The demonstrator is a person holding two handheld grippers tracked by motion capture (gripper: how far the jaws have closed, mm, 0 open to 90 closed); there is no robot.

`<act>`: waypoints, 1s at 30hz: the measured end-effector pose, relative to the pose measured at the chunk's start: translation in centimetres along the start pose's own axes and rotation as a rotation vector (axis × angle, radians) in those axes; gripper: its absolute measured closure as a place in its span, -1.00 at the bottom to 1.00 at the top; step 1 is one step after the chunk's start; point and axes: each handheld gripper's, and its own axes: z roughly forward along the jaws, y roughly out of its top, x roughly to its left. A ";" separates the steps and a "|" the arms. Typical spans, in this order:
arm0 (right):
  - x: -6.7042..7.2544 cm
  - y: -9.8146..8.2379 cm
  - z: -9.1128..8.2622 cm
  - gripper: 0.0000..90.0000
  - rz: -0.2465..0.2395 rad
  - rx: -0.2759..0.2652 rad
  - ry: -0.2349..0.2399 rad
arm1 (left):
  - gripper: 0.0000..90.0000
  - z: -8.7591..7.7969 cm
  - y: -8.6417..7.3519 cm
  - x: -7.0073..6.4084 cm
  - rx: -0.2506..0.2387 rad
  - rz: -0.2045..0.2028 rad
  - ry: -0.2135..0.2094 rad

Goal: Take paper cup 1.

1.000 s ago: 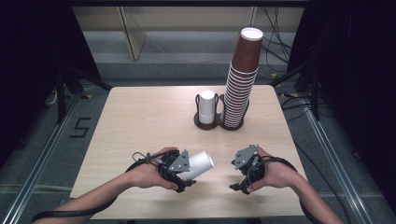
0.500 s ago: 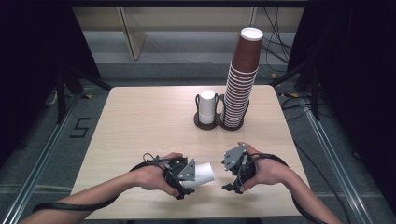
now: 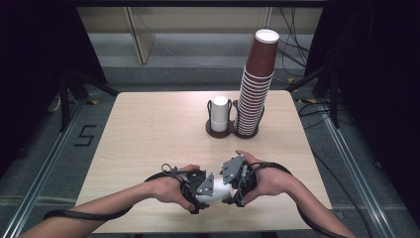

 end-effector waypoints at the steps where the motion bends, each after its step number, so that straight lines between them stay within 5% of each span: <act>1: 0.0 0.0 0.0 -0.64 0.000 0.000 0.000 | -0.40 0.0 0.0 0.0 0.000 0.000 0.000; 2: 0.6 0.0 0.1 -0.63 0.083 0.033 0.001 | -0.40 0.0 0.1 0.1 0.005 0.012 -0.008; 3: 0.6 0.0 0.1 -0.63 0.083 0.033 0.001 | -0.40 0.0 0.1 0.1 0.004 0.015 -0.018; 4: 0.1 0.2 0.5 -0.58 -0.008 0.012 -0.009 | -0.40 0.0 0.2 0.1 -0.005 0.004 -0.003; 5: 0.1 0.2 0.5 -0.58 -0.008 0.012 -0.009 | -0.40 0.0 0.2 0.1 -0.005 0.005 -0.003; 6: 0.4 0.2 0.5 -0.53 0.041 0.035 -0.002 | -0.40 0.1 0.2 0.1 0.004 0.018 -0.006; 9: 0.4 0.3 0.8 -0.48 0.046 0.021 0.015 | -0.40 0.1 0.3 0.0 0.000 0.013 -0.008; 14: 0.3 0.6 1.2 -0.38 0.005 0.026 0.012 | -0.40 0.2 0.4 -0.2 -0.008 0.005 -0.009; 16: -0.1 0.8 1.3 -0.30 -0.079 0.002 0.006 | -0.40 0.2 0.4 -0.2 -0.007 0.000 0.012; 21: 0.4 0.8 1.4 -0.24 -0.019 0.030 0.033 | -0.40 0.3 0.5 -0.2 0.016 0.026 0.014; 22: 0.8 0.8 1.3 -0.23 0.030 0.048 0.039 | -0.40 0.4 0.5 -0.2 0.013 0.031 0.011; 23: 0.6 0.7 1.5 -0.23 -0.018 0.037 0.040 | -0.41 0.4 0.5 -0.2 0.008 0.030 0.010; 26: 0.8 0.6 1.4 -0.24 -0.019 0.051 0.026 | -0.50 0.5 0.5 -0.3 -0.001 0.001 0.010; 27: 0.4 0.4 1.4 -0.24 -0.096 0.046 -0.002 | -0.60 0.4 0.5 0.0 0.007 0.012 0.011; 30: 0.5 -0.3 1.2 -0.23 -0.095 0.043 -0.040 | -0.73 0.2 0.2 0.1 -0.013 -0.002 0.012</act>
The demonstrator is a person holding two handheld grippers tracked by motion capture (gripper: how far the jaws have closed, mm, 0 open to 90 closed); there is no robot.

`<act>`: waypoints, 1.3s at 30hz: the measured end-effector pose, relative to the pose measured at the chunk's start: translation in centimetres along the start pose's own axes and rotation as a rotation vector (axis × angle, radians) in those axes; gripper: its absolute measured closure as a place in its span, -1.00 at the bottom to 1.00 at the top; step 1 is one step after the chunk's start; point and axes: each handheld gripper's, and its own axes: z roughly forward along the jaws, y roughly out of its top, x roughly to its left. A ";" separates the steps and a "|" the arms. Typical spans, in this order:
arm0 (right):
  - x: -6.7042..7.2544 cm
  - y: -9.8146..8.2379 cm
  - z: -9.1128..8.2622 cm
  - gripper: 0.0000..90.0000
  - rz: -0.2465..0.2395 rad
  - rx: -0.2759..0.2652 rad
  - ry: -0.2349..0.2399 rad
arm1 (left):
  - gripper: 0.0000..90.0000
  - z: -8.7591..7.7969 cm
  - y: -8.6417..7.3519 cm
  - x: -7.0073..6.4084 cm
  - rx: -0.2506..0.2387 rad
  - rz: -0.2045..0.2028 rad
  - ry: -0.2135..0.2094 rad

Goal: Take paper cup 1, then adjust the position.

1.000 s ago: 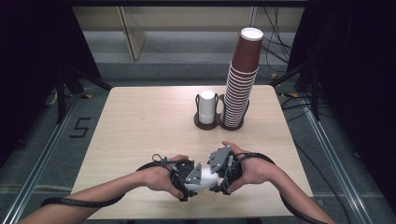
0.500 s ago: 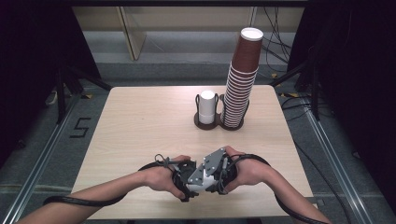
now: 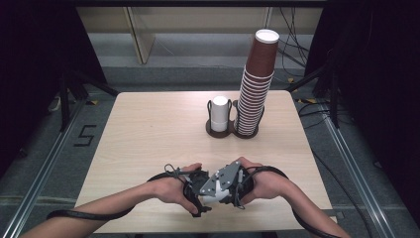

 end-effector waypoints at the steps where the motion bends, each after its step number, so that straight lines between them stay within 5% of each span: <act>1: -0.3 -0.2 0.0 -0.24 -0.040 -0.024 -0.010 | -0.80 -0.1 -0.2 0.0 0.000 -0.011 0.015; 6: 0.2 -2.1 -0.8 -0.24 0.054 -0.061 -0.025 | -0.89 -0.8 -0.8 0.0 -0.021 -0.020 0.037; 7: -0.1 -2.5 -0.9 -0.24 0.022 -0.079 -0.047 | -0.89 -0.9 -0.9 -0.1 -0.028 -0.030 0.042; 9: -0.1 -3.4 -0.9 -0.24 0.053 -0.113 -0.063 | -0.89 -1.2 -1.2 0.0 -0.050 -0.044 0.057; 15: 0.1 -5.7 -1.0 -0.24 0.130 -0.222 -0.161 | -0.87 -2.0 -2.5 0.5 -0.138 -0.136 0.090; 21: 0.6 -7.4 -0.7 -0.24 0.236 -0.316 -0.209 | -0.87 -2.7 -3.4 0.9 -0.237 -0.238 0.100; 28: 0.7 -8.2 -0.5 -0.24 0.293 -0.385 -0.273 | -0.87 -2.6 -3.6 1.5 -0.329 -0.361 0.097; 39: 0.9 -8.1 -0.2 -0.25 0.310 -0.438 -0.346 | -0.87 -2.8 -3.4 2.0 -0.463 -0.490 0.063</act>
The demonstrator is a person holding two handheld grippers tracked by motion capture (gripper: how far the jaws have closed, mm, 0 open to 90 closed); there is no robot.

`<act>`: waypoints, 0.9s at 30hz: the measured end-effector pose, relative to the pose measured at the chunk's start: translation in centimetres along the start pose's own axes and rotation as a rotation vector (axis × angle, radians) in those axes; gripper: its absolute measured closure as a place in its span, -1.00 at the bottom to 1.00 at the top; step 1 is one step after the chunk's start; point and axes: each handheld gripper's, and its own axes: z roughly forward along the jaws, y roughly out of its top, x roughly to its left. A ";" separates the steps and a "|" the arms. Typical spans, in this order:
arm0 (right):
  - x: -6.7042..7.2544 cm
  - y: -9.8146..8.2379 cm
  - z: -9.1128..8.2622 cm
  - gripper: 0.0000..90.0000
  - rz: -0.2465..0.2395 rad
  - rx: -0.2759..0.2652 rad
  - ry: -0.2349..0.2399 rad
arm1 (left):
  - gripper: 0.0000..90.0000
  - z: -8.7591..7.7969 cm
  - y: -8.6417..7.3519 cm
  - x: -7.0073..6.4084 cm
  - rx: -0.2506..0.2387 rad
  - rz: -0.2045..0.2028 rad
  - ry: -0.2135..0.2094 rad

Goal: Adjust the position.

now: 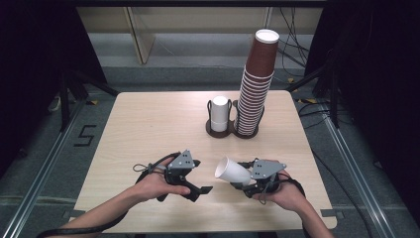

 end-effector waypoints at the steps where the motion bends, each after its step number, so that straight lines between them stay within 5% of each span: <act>1: 0.1 0.0 0.1 -0.25 0.016 -0.005 0.006 | -0.87 0.1 0.0 0.0 -0.007 -0.007 -0.007; 8: 0.5 -0.4 0.3 -0.25 0.045 -0.033 -0.028 | -0.87 1.2 0.4 0.1 -0.040 -0.080 0.004; 27: 1.0 -0.6 0.8 -0.25 0.068 -0.080 -0.098 | -0.86 2.5 1.5 0.5 -0.088 -0.159 -0.017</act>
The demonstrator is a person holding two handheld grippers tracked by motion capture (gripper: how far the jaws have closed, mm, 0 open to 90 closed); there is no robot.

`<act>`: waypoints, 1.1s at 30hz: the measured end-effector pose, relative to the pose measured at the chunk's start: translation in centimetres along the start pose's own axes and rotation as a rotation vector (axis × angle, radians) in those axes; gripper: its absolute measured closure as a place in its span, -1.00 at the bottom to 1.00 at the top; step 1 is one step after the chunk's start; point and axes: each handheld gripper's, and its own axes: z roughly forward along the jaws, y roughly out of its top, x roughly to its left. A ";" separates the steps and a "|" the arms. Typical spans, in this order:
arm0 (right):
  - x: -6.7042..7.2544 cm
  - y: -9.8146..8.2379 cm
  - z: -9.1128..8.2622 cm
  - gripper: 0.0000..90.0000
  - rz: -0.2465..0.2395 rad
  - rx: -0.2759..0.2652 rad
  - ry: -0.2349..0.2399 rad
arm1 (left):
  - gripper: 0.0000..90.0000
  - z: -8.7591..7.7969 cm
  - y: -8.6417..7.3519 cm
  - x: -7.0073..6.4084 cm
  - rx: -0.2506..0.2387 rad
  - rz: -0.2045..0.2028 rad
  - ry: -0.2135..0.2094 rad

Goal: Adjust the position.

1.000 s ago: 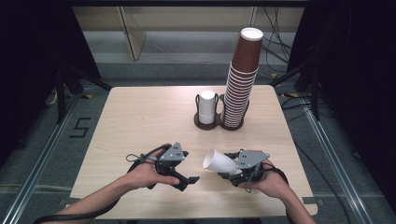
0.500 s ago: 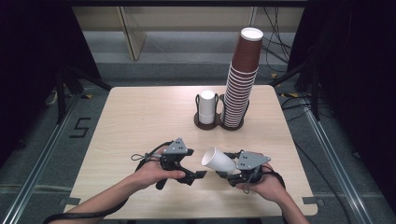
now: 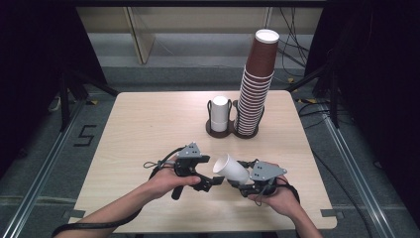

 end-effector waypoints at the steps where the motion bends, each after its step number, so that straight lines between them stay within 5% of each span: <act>1: 0.1 0.0 0.1 -0.25 0.011 -0.004 0.003 | -0.86 0.1 0.1 0.1 0.003 -0.006 -0.009; 20: 0.9 1.0 -0.1 -0.24 -0.026 -0.029 0.034 | -0.87 1.1 0.6 0.7 0.030 0.024 -0.028; 33: 1.4 1.4 0.2 -0.23 -0.043 -0.047 0.053 | -0.82 1.8 0.4 1.0 0.029 -0.015 -0.086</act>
